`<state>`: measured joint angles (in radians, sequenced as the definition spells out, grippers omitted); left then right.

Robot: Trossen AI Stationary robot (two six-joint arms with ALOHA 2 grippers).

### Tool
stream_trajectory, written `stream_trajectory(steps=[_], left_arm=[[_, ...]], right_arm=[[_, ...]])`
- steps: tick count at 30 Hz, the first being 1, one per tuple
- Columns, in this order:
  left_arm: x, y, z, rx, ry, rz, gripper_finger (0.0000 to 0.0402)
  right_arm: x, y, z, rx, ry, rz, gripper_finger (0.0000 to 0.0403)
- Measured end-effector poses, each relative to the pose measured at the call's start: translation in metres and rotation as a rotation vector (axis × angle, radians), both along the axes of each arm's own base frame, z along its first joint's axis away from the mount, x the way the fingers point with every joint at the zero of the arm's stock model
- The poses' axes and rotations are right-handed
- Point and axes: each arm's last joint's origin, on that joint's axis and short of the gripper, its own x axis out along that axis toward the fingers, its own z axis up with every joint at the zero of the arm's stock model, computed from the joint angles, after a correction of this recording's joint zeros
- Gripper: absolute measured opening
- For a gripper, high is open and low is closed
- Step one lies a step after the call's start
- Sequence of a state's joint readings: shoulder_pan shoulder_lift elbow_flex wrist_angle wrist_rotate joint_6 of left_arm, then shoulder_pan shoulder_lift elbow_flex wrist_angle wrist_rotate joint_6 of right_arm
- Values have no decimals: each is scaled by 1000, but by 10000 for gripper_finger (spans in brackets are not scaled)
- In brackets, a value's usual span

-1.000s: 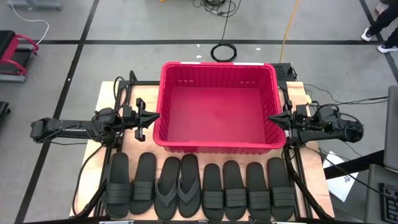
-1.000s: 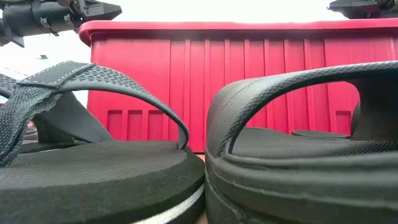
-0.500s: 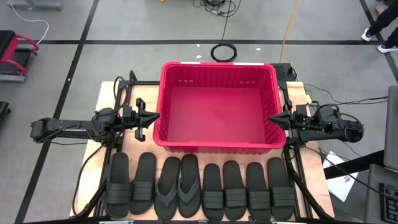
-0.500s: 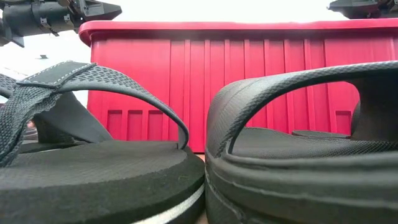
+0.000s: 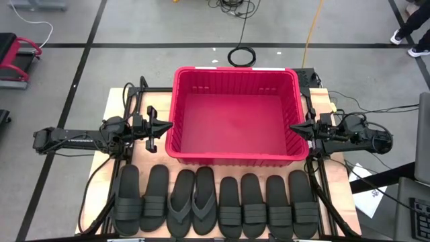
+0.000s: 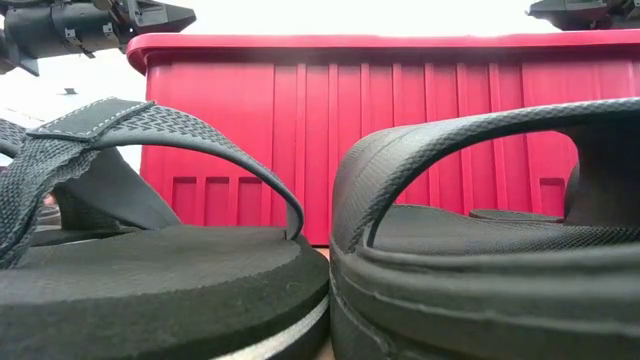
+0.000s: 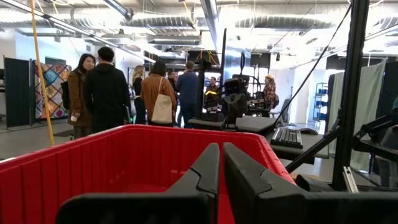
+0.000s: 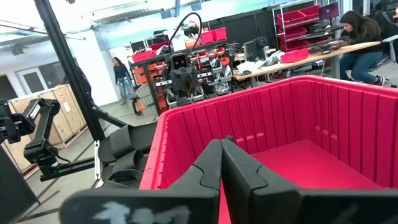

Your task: Pick and place slides into bin

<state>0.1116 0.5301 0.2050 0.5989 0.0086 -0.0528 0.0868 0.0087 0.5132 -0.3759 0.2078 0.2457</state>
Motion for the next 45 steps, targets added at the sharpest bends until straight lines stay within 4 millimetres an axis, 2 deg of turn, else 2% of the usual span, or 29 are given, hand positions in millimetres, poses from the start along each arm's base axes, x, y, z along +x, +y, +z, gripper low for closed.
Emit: stream_trajectory(steps=[32, 40, 45], left_arm=[[0, 0, 0, 0, 0, 0, 26], [0, 0, 0, 0, 0, 0, 26], [-1, 2, 2, -25, -31, 51, 26]], right_arm=[[0, 0, 0, 1, -5, 0, 0], [0, 0, 5, 60, -57, 4, 0], [0, 0, 6, 60, -64, 4, 0]])
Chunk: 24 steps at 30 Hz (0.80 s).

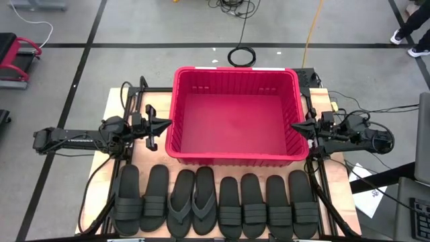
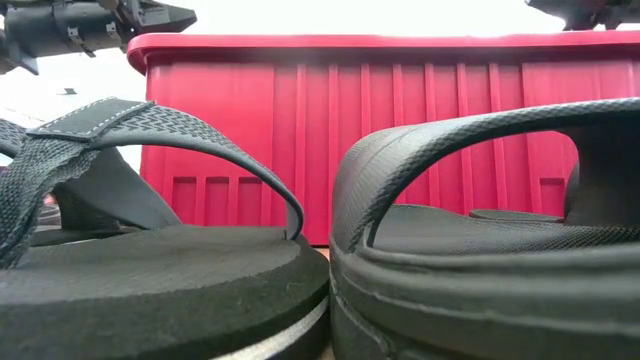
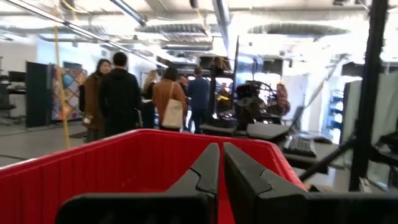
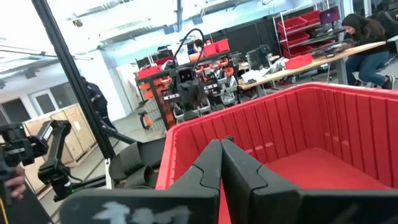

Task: Pick and place slides into bin
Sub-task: Put the slide into the bin

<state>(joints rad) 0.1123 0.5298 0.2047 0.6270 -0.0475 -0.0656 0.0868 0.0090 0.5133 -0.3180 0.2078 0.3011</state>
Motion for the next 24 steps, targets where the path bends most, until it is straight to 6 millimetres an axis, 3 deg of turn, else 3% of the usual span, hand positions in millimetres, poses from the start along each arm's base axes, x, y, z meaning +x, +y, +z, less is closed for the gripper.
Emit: stream_trajectory(steps=[9, 14, 18, 24], left_arm=[[-3, -2, 11, -124, -139, -128, 26], [-5, -3, 20, -199, -217, -156, 26], [1, -6, 48, -133, -212, -158, 26], [27, -9, 102, 11, 27, -117, 26]], right_arm=[[3, 0, 1, -42, 4, -6, 0], [10, 1, 23, -130, -177, -31, 0], [17, 2, 46, -250, -285, -69, 0], [36, 6, 92, -371, -98, 37, 0]])
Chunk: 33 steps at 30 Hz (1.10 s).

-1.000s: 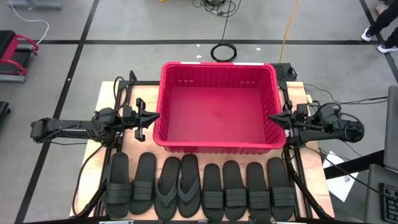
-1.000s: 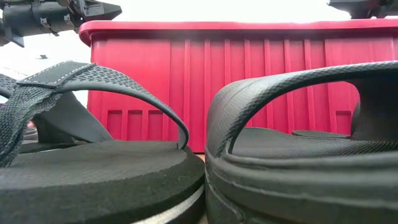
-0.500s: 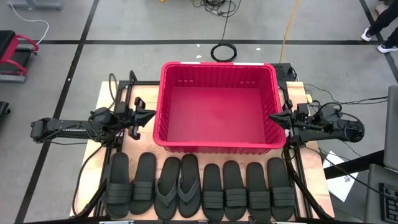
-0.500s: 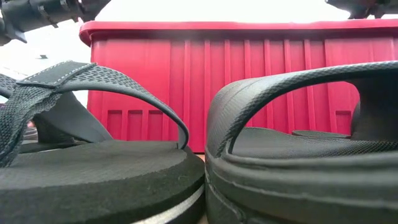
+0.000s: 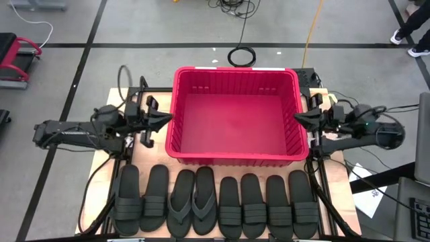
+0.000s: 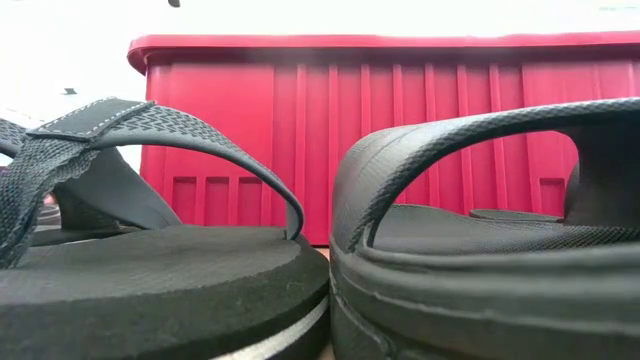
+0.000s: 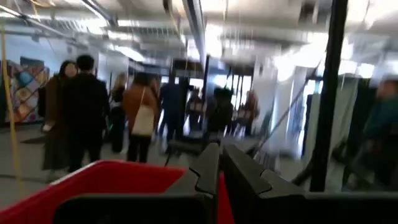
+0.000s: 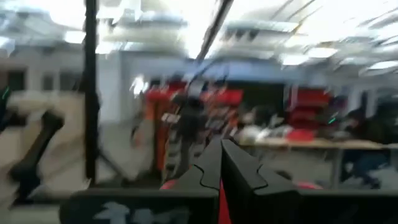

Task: Pick and place slides into bin
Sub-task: Put the slide into the bin

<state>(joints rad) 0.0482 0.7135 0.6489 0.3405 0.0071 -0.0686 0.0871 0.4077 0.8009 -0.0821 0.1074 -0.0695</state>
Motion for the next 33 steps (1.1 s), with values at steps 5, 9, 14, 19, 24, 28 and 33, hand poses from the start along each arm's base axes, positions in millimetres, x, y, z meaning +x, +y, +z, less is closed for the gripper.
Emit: stream_trajectory(steps=[5, 9, 14, 19, 24, 28, 33], left_arm=[[5, -1, 32, 102, 12, 4, 26], [4, -1, 36, 82, 6, -19, 26], [5, -1, 31, -56, 58, -26, 26], [9, 0, 27, -95, 94, -35, 26], [9, -1, 27, -143, 93, -54, 26], [9, 0, 25, -132, 108, -32, 26], [9, 2, 20, -142, 150, 51, 26]], right_arm=[[9, 6, 34, 18, 282, 198, 0], [11, 11, 58, 97, 419, 349, 0], [11, 15, 99, 114, 386, 489, 0], [-5, 17, 127, 116, 363, 559, 0], [-15, 19, 108, 172, 618, 583, 0], [-14, 25, 81, 377, 958, 704, 0], [-14, 35, 58, 503, 1197, 835, 0]])
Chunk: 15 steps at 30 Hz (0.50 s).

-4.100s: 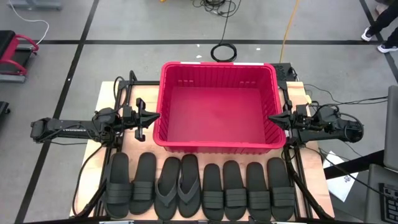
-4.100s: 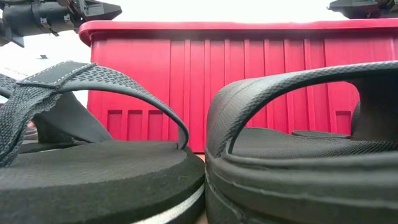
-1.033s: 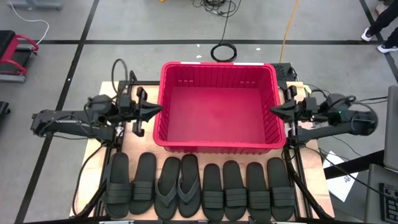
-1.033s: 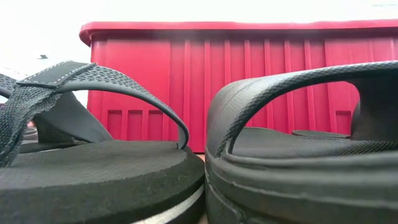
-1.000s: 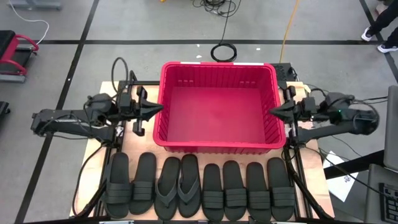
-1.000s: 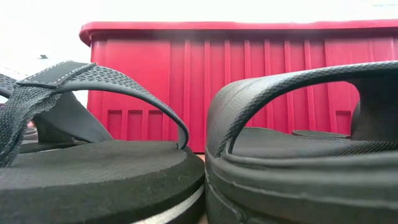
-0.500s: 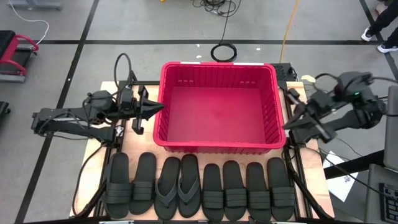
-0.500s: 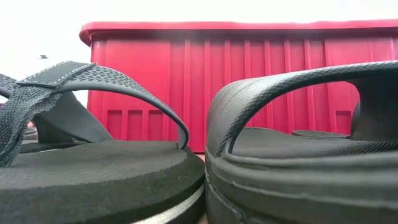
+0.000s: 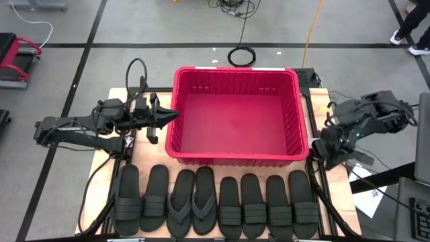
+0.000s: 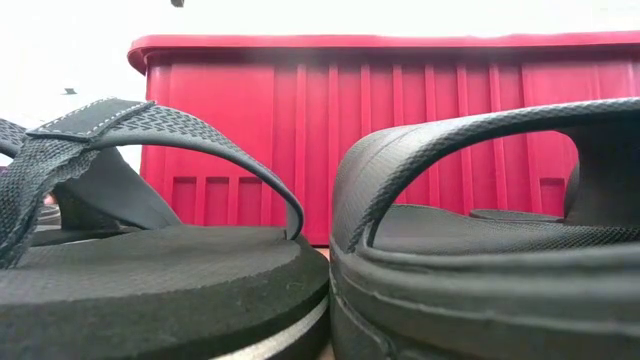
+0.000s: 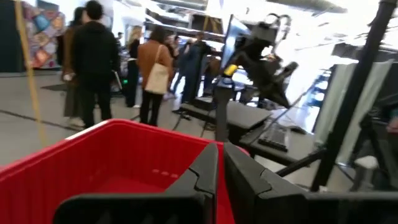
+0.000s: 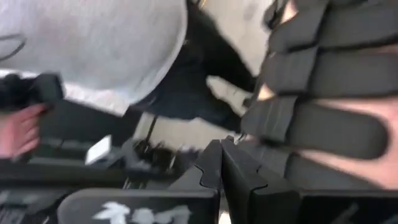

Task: Pick and place slides into bin
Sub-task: Put the slide into the bin

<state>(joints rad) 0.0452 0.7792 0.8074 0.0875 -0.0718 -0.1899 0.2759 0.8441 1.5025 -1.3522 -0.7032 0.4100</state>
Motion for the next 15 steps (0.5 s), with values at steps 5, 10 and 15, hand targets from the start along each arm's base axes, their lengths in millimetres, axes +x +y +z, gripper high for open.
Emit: stream_trajectory(steps=[5, 10, 15], left_arm=[[0, 0, -4, -28, 39, 13, 26], [0, 1, -7, -30, 66, 15, 26], [0, 1, -7, -15, 69, 16, 26]], right_arm=[[4, 11, -12, -54, -46, 190, 0], [12, 23, -44, -166, -12, 295, 0], [23, 36, -93, -207, 116, 339, 0]])
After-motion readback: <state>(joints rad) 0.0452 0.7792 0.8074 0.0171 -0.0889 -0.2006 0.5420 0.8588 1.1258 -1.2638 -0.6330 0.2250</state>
